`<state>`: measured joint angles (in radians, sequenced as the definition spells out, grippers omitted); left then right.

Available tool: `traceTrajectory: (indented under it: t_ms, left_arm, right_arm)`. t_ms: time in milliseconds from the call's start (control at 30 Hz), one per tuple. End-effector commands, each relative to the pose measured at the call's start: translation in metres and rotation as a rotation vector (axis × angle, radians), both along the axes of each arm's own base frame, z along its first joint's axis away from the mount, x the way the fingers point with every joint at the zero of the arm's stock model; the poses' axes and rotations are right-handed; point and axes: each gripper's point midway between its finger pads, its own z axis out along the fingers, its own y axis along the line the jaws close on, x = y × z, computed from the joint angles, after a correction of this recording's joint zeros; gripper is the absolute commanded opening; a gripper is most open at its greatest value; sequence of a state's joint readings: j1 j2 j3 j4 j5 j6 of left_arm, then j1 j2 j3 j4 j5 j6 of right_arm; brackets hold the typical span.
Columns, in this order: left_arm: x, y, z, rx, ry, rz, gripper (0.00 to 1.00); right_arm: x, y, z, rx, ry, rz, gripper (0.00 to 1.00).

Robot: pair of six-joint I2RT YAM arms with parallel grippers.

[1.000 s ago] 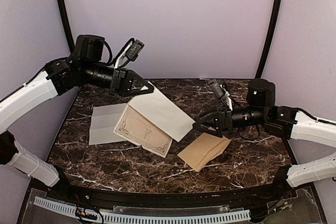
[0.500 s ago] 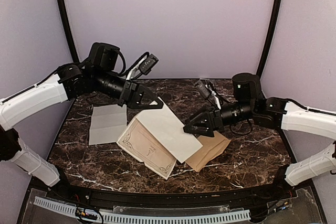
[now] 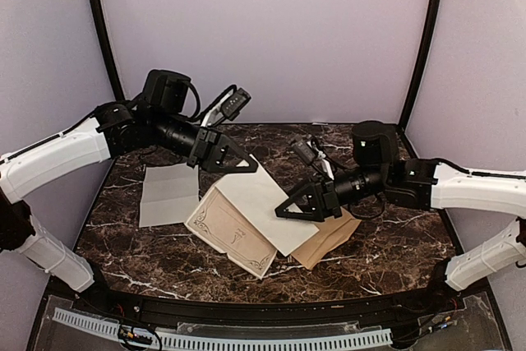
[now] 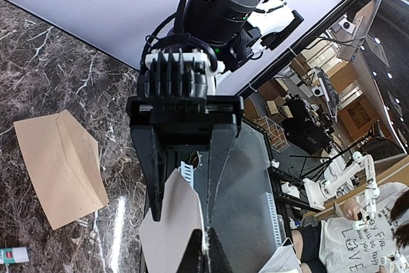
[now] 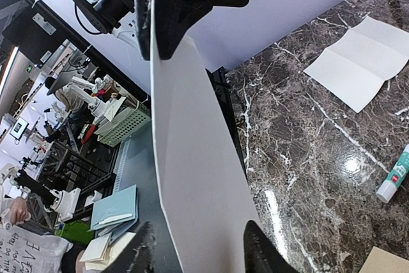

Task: Place the letter into the envelope and seal it
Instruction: Fold the letter.

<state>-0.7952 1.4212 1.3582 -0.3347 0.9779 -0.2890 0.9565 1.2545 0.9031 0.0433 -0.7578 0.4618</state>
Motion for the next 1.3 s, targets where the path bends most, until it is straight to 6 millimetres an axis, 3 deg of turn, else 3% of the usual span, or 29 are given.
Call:
traceTrajectory:
  t_ms: [0, 200, 267, 367, 433, 567, 667, 700, 733, 767, 800, 933, 1033, 1167, 1267]
  left_arm:
    - [-0.005, -0.002, 0.003, -0.022, 0.008, -0.028, 0.0]
    - [-0.001, -0.002, 0.002, -0.022, -0.009, -0.003, 0.02]
    - [0.004, -0.002, 0.0, -0.016, -0.026, 0.031, 0.14]
    - [0.019, 0.003, 0.003, -0.009, -0.09, 0.151, 0.48]
    - [0.035, 0.008, 0.004, 0.003, -0.138, 0.268, 0.65]
    - [0.072, 0.026, 0.006, 0.032, -0.181, 0.532, 0.77]
    - [0.093, 0.044, -0.001, 0.038, -0.155, 0.719, 0.84]
    - [0.098, 0.053, 0.01, 0.001, -0.177, 0.785, 0.89]
    - [0.104, 0.061, 0.0, 0.014, -0.162, 0.847, 0.93]
    - [0.103, 0.07, 0.013, -0.035, -0.174, 0.882, 0.94]
    - [0.107, 0.079, 0.002, -0.024, -0.156, 0.941, 0.97]
    - [0.099, 0.119, 0.017, -0.145, -0.144, 1.08, 0.99]
    - [0.096, 0.134, 0.008, -0.17, -0.105, 1.103, 0.99]
    - [0.088, 0.129, -0.005, -0.167, -0.051, 1.049, 0.99]
    - [0.078, 0.108, -0.009, -0.195, -0.02, 0.924, 0.99]
  right_arm:
    - [-0.004, 0.008, 0.012, 0.034, -0.028, 0.027, 0.37]
    - [-0.001, 0.005, 0.011, 0.028, -0.04, -0.016, 0.0]
    - [0.005, 0.003, 0.011, 0.032, -0.045, -0.063, 0.0]
    - [0.022, -0.002, 0.006, 0.018, -0.045, -0.184, 0.0]
    - [0.034, -0.005, -0.002, -0.009, -0.036, -0.266, 0.0]
    - [0.055, -0.01, -0.014, -0.034, -0.004, -0.39, 0.0]
    - [0.066, -0.014, -0.011, -0.013, 0.014, -0.45, 0.0]
    - [0.069, -0.017, -0.008, 0.0, 0.013, -0.469, 0.0]
    - [0.072, -0.02, -0.004, 0.01, 0.01, -0.49, 0.0]
    - [0.077, -0.024, 0.0, 0.018, 0.007, -0.519, 0.0]
    - [0.08, -0.029, 0.005, 0.028, 0.004, -0.546, 0.0]
    - [0.083, -0.049, 0.021, 0.082, -0.015, -0.615, 0.0]
    - [0.076, -0.06, 0.038, 0.152, -0.033, -0.616, 0.0]
    - [0.061, -0.067, 0.066, 0.262, -0.061, -0.567, 0.0]
    - [0.049, -0.069, 0.086, 0.334, -0.085, -0.512, 0.0]
